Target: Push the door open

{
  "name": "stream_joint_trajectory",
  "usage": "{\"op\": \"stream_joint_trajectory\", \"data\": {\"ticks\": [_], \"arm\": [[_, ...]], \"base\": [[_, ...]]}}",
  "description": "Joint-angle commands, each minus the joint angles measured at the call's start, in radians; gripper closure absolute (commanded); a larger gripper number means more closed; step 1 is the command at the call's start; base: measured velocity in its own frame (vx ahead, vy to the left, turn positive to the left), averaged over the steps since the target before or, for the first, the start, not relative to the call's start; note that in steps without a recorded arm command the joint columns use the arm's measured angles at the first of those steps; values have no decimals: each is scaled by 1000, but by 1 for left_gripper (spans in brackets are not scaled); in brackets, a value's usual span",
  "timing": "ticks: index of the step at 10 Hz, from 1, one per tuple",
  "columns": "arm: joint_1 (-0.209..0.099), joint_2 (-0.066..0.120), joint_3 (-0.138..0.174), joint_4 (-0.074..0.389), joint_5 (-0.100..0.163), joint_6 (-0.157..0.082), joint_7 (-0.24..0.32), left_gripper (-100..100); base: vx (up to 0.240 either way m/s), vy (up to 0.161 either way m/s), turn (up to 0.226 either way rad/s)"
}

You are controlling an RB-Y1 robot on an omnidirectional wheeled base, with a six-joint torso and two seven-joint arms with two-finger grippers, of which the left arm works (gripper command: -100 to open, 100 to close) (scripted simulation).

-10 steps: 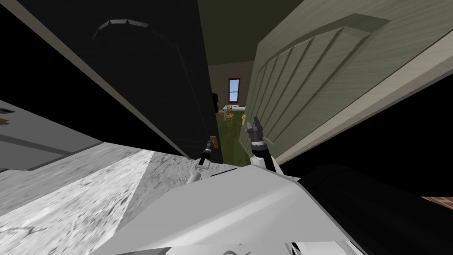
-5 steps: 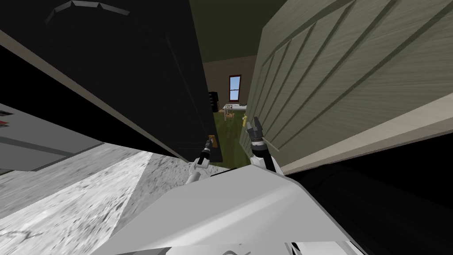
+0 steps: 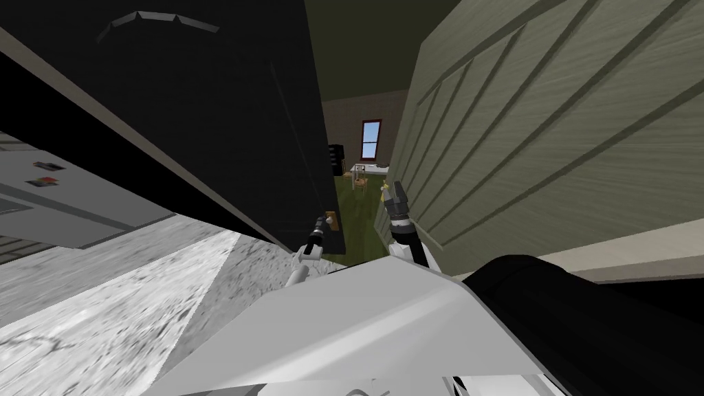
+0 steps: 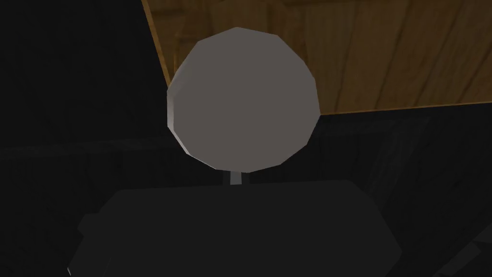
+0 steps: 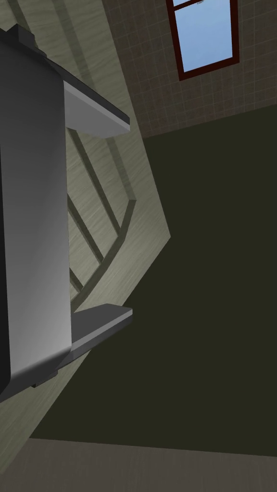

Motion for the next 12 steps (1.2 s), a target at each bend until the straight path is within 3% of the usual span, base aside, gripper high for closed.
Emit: {"op": "stream_joint_trajectory", "data": {"ticks": [1,2,12], "arm": [[-10,-10,24,10,0,-3,-15,100],[4,-2,6,-6,1,6,-3,-100],[23,-20,-31,-30,5,15,19,-100]], "base": [[163,-131,93],[-58,-33,33],[-194,29,-1]]}}
